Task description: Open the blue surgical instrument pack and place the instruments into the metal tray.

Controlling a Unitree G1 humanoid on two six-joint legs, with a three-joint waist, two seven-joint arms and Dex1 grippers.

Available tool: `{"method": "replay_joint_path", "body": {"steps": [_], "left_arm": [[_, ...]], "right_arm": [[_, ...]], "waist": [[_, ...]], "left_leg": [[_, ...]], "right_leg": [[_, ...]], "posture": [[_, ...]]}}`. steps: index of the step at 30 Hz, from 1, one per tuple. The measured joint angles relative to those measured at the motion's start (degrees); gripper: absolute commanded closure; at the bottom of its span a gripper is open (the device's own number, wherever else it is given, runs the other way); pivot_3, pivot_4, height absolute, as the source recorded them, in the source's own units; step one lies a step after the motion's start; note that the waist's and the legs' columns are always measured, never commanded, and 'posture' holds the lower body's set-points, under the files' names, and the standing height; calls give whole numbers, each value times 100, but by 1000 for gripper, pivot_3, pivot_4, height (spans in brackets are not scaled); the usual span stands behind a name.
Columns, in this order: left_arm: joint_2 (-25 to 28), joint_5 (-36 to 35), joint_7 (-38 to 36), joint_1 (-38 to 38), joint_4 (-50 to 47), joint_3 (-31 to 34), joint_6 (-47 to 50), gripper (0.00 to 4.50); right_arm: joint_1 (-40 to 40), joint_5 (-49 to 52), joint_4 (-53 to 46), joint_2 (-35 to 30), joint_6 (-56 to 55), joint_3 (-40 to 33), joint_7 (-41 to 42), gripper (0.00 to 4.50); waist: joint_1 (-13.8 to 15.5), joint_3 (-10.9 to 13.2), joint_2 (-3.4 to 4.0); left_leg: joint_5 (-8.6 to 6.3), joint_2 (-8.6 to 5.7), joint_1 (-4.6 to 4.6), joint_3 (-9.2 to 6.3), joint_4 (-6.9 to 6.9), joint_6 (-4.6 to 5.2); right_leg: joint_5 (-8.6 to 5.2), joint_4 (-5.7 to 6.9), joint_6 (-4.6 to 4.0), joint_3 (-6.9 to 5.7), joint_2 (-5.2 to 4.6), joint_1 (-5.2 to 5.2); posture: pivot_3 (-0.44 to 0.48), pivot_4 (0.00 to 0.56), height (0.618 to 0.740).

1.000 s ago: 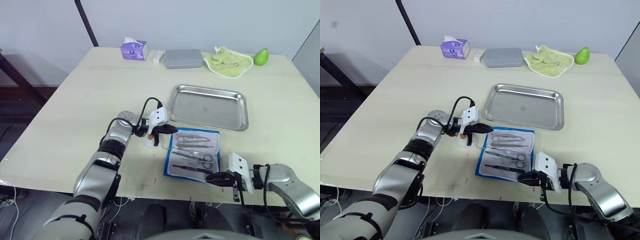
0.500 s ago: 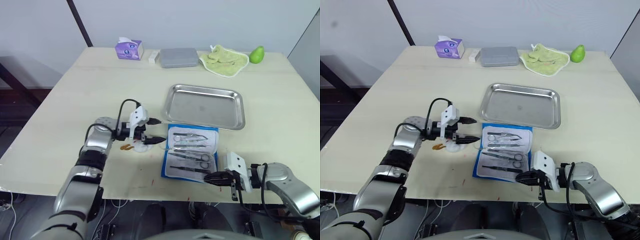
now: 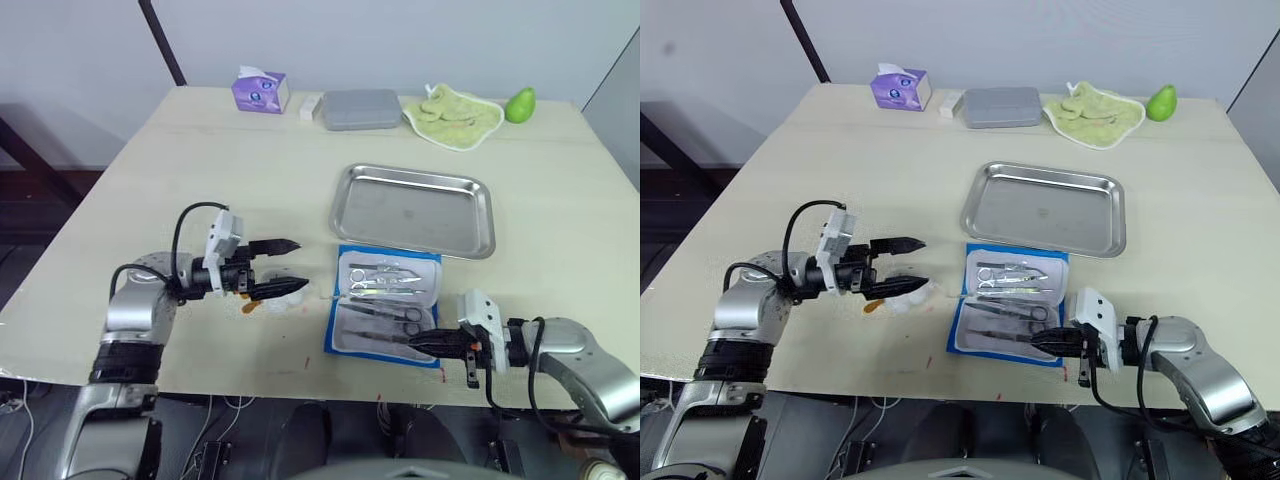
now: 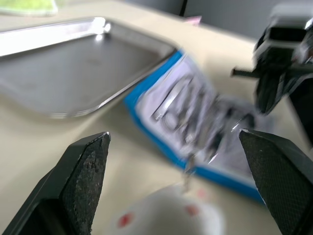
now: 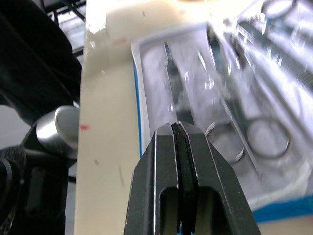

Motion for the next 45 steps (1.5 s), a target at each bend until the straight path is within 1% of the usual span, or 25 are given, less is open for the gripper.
{"method": "replay_joint_path", "body": {"steps": [1, 3, 4, 5, 7, 8, 9, 13, 14, 15, 17, 20, 26, 31, 36, 45], "left_arm": [[31, -154, 17, 115, -187, 125, 100, 0], [229, -461, -111, 411, -480, 322, 308, 0], [447, -749, -230, 611, -616, 492, 583, 0], [593, -917, -282, 719, -668, 654, 739, 0], [790, -1111, -324, 882, -867, 838, 872, 0], [835, -1154, -357, 989, -992, 892, 889, 0], [844, -1213, -370, 1068, -1075, 898, 911, 0], [845, -1268, -377, 1194, -1241, 854, 931, 0], [845, -1269, -382, 1169, -1302, 792, 922, 0], [845, -1269, -383, 1158, -1321, 762, 922, 0], [842, -1272, -387, 1113, -1448, 696, 918, 0], [848, -1272, -425, 1097, -1502, 651, 850, 0], [857, -1267, -478, 1123, -1510, 567, 798, 0], [857, -1268, -455, 1124, -1594, 528, 791, 0], [839, -1276, -265, 1147, -1899, 514, 821, 0], [832, -1275, -217, 1088, -1889, 396, 831, 0]], "right_arm": [[52, 159, -128, -37, 68, -177, -12, 3722], [244, 474, -447, -221, 202, -605, -10, 2814], [430, 686, -668, -406, 307, -987, -11, 2261], [536, 795, -771, -546, 388, -1246, -16, 1860], [592, 975, -893, -628, 505, -1559, -64, 646], [571, 1024, -968, -628, 540, -1613, -122, 168], [539, 1050, -1003, -627, 549, -1609, -154, 37], [178, 851, -902, -530, 481, -1335, -293, 37], [26, 669, -747, -427, 373, -1103, -295, 37], [-15, 613, -680, -393, 350, -1024, -291, 37], [-237, 292, -254, -239, 101, -671, -248, 37], [-476, -12, 253, -160, -256, -450, -115, 37], [-644, -455, 1110, -73, -940, -281, 194, 37], [-663, -600, 1369, 69, -1181, -170, 322, 37], [-718, -676, 1577, 321, -1497, -130, 381, 37], [-816, -933, 2387, 797, -2574, -9, 503, 37]], "waist": [[-1, 7, 3], [-7, 22, 4], [-12, 37, -1], [-14, 41, -7], [-13, 49, -15], [-12, 50, -12], [-13, 52, -10], [3, 65, -14], [4, 67, -16], [5, 68, -16], [-1, 74, -17], [-4, 74, -16], [-6, 75, -16], [-5, 75, -16], [-5, 76, -15], [-7, 77, -13]], "left_leg": [[0, 0, -3, -3, 0, 0], [0, 1, -3, -3, -4, -1], [0, 1, -2, -5, -10, -1], [0, 2, 1, -5, -12, -1], [0, 3, 4, -6, -13, -1], [0, 3, 7, -2, -14, -1], [0, 2, 6, 0, -14, -1], [0, 1, 4, 0, -14, -1], [0, 0, 3, 0, -14, -1], [0, 0, 3, 2, -14, -1], [0, 0, -1, 6, -14, -1], [0, 0, -8, 16, -14, 0], [0, 0, -17, 29, -16, 0], [0, 1, -16, 35, -15, -1], [0, 2, -15, 36, -16, -1], [0, 2, -10, 51, -16, -1]], "right_leg": [[0, 1, 0, 0, 0, -4], [-1, -1, 1, 1, -1, -5], [-2, -2, 1, 0, -1, -6], [-2, -2, 1, 0, -1, -5], [-2, 0, 0, -2, -2, -4], [-2, 0, 1, 1, -3, -3], [-2, 0, 1, 2, -3, -3], [-2, -1, 1, 1, -2, -5], [-2, -2, 0, 0, -2, -5], [-2, -2, 0, 2, -2, -5], [-2, -1, 0, 5, -2, -13], [-1, 2, 1, 15, -1, -28], [-1, 2, 0, 17, 1, -40], [-1, 5, 1, 19, 0, -40], [-1, 5, 1, 21, 1, -40], [-1, 8, 1, 26, 2, -40]], "posture": [[0, 150, 740], [0, 150, 740], [0, 150, 740], [0, 150, 740], [0, 150, 740], [0, 150, 740], [0, 150, 740], [0, 150, 740], [0, 150, 740], [0, 150, 740], [0, 150, 740], [0, 150, 740], [0, 150, 740], [0, 150, 740], [0, 150, 740], [0, 150, 740]]}}
